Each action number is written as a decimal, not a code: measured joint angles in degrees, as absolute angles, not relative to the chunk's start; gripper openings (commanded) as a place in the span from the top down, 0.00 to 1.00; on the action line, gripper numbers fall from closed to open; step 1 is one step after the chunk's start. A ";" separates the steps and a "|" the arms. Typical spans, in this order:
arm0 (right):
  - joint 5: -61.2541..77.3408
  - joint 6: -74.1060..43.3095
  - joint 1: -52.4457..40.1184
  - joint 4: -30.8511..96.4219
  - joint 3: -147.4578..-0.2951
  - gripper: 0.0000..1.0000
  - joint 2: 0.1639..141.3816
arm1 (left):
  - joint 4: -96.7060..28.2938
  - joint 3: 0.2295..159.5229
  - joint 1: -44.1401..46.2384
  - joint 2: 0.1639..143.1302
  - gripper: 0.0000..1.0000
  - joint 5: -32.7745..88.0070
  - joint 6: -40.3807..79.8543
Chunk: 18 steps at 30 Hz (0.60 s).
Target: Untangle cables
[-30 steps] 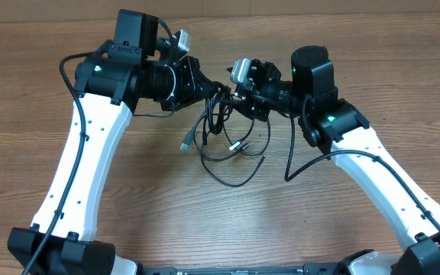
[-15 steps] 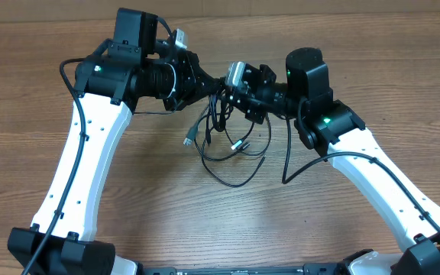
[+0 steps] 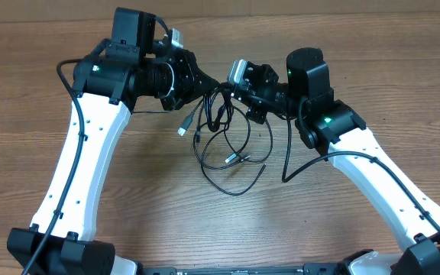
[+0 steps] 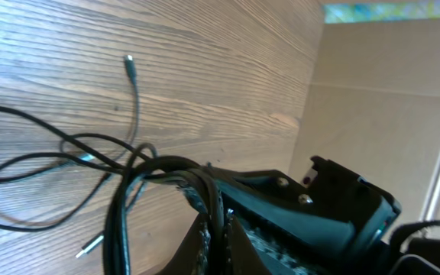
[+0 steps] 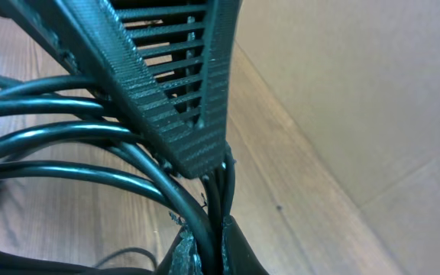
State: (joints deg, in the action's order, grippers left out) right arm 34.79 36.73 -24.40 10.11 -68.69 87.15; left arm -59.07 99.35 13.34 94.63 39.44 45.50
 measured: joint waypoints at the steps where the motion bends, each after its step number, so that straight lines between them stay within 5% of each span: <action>1: 34.98 35.75 -24.32 10.17 -68.69 0.96 87.15 | -59.22 99.35 13.34 94.63 0.96 38.92 45.52; 18: 37.21 12.86 -14.28 10.31 -68.69 0.96 87.15 | -62.87 99.35 12.97 94.63 0.96 35.97 40.18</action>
